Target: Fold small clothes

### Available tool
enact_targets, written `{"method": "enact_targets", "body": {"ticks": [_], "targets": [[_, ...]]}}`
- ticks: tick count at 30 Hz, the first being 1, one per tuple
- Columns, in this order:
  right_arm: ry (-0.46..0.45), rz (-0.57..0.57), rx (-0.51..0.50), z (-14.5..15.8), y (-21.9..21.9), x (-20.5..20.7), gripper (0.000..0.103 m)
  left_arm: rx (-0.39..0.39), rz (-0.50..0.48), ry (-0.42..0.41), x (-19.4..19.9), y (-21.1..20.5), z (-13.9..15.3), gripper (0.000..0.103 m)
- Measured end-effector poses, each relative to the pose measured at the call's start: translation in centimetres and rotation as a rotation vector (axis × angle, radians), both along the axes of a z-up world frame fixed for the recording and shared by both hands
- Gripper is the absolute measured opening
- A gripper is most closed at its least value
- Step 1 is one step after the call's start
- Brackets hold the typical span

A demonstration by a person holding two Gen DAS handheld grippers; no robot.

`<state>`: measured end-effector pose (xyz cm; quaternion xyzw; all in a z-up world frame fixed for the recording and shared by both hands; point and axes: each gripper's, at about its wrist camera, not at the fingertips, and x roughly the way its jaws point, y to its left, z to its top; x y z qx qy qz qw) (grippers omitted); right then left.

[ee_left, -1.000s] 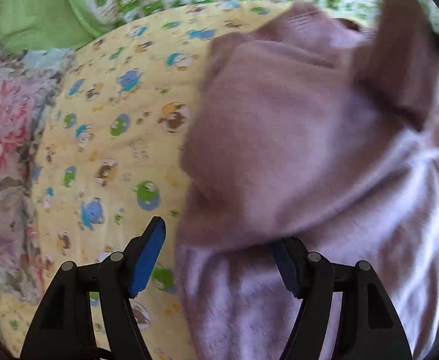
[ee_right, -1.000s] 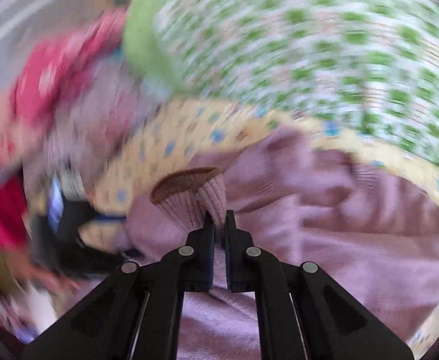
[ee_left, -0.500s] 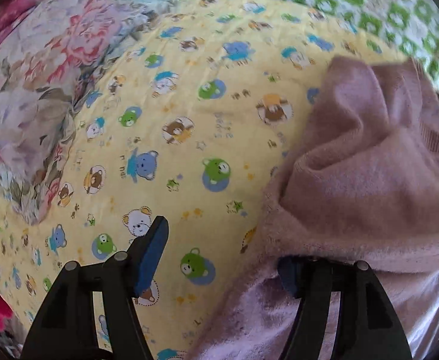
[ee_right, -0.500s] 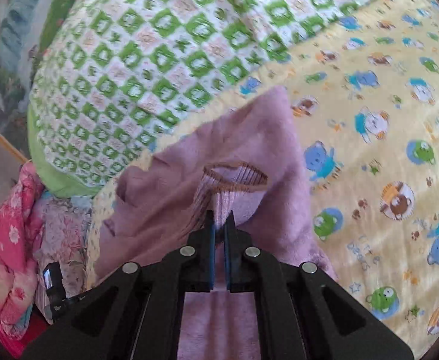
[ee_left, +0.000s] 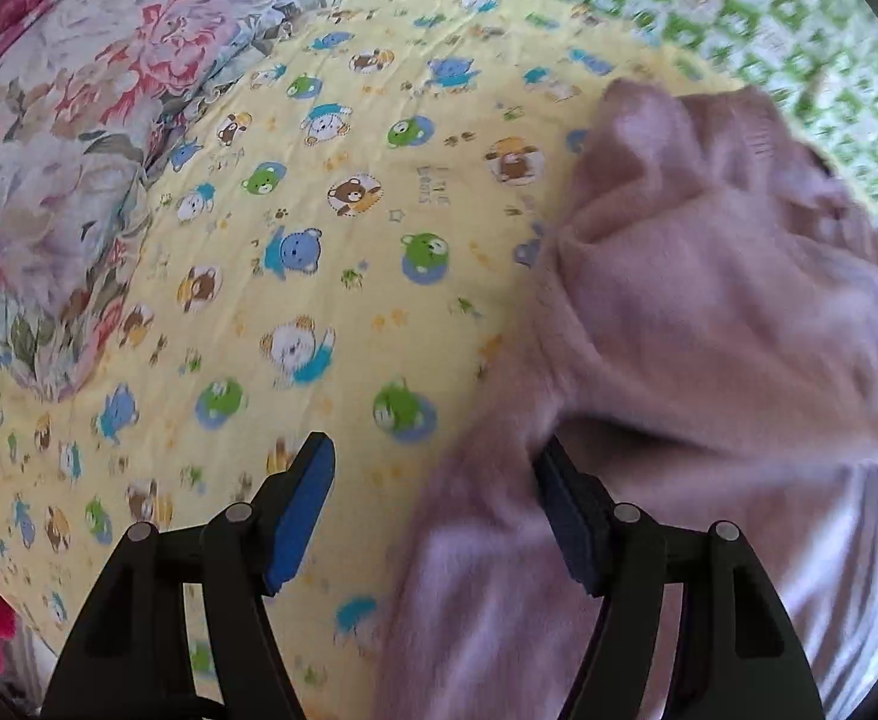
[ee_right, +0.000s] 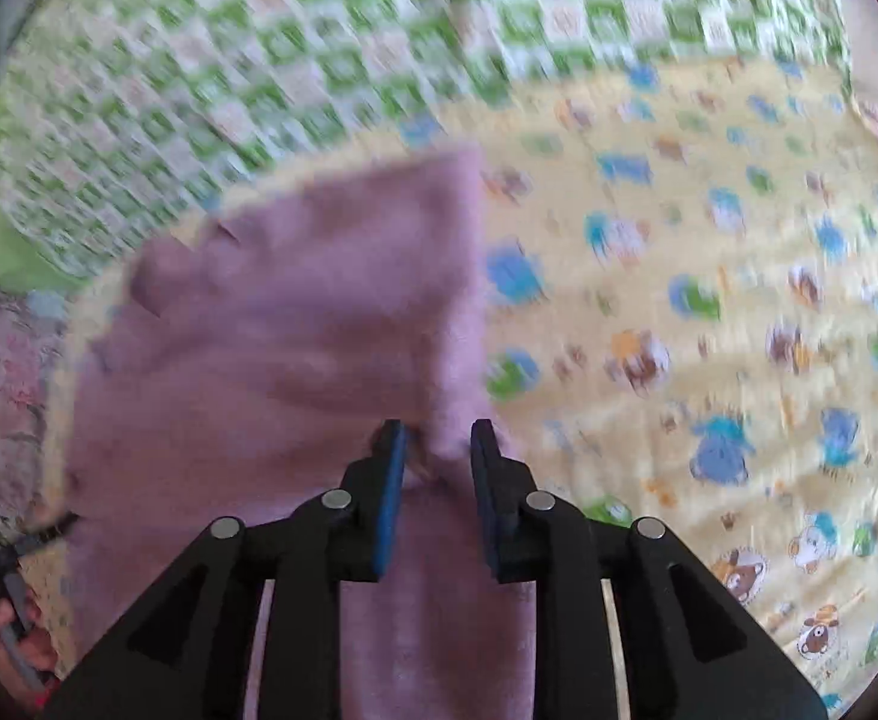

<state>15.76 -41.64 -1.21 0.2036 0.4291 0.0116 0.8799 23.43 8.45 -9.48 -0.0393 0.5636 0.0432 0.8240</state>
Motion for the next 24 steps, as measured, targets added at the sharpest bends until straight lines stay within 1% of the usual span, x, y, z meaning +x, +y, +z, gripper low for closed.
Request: {"method": "enact_targets", "body": {"ticks": [1,2,3,5,6,7,8,9,10,11,13,14,17,18,19,20,21,22,24], "targets": [[-0.048,0.084,0.043,1.4,1.7,1.2,0.024,-0.028,-0.006,0.000,-0.4,0.0,0.4,0.068],[-0.063,0.135,0.066,2.1,2.8,2.1,0.024,-0.079,-0.015,0.004,-0.9,-0.1,0.8,0.068],[-0.072,0.239,0.109,3.1,5.4,4.2,0.024,-0.134,-0.024,0.010,-1.1,-0.2,1.1,0.068],[-0.077,0.391,0.185,4.1,10.0,7.6,0.024,-0.254,-0.022,0.050,-0.9,-0.6,0.8,0.068],[-0.077,0.437,0.217,4.2,11.6,8.9,0.025,-0.297,-0.018,0.061,-0.9,-0.9,0.7,0.068],[-0.053,0.519,0.270,4.2,14.3,10.9,0.026,-0.346,-0.012,0.072,-0.8,-1.4,0.4,0.069],[-0.014,0.586,0.309,3.8,17.0,12.9,0.029,-0.375,0.002,0.092,-0.3,-1.7,-0.3,0.069],[0.002,0.611,0.307,3.5,18.7,13.2,0.037,-0.388,0.013,0.106,-0.1,-2.0,-0.7,0.069],[0.025,0.661,0.284,3.0,21.5,15.0,0.042,-0.406,0.025,0.116,0.3,-2.0,-1.2,0.069],[0.040,0.689,0.267,2.5,23.4,16.1,0.048,-0.434,0.045,0.120,0.8,-2.0,-1.8,0.069],[0.097,0.721,0.273,1.2,26.0,17.9,0.051,-0.448,0.066,0.129,1.8,-1.7,-2.7,0.070],[0.145,0.724,0.267,0.0,27.2,19.0,0.051,-0.461,0.089,0.137,2.8,-1.2,-3.4,0.070],[0.224,0.709,0.211,-2.5,28.8,20.8,0.051,-0.530,0.140,0.130,3.6,0.1,-4.3,0.070],[0.246,0.705,0.215,-3.3,29.0,21.2,0.050,-0.540,0.147,0.118,3.8,0.3,-4.3,0.069],[0.249,0.716,0.239,-3.5,29.4,21.4,0.045,-0.542,0.148,0.109,3.8,0.3,-4.3,0.068],[0.240,0.735,0.248,-3.6,29.6,21.6,0.027,-0.539,0.145,0.098,3.9,0.3,-4.2,0.068],[0.224,0.753,0.228,-3.4,30.1,21.8,0.014,-0.538,0.144,0.097,3.9,0.3,-4.2,0.067],[0.212,0.767,0.215,-3.2,30.6,22.1,0.014,-0.540,0.145,0.097,4.0,0.3,-4.3,0.066],[0.181,0.806,0.213,-2.3,31.6,22.7,0.005,-0.577,0.158,0.096,4.0,0.8,-4.2,0.066]]}}
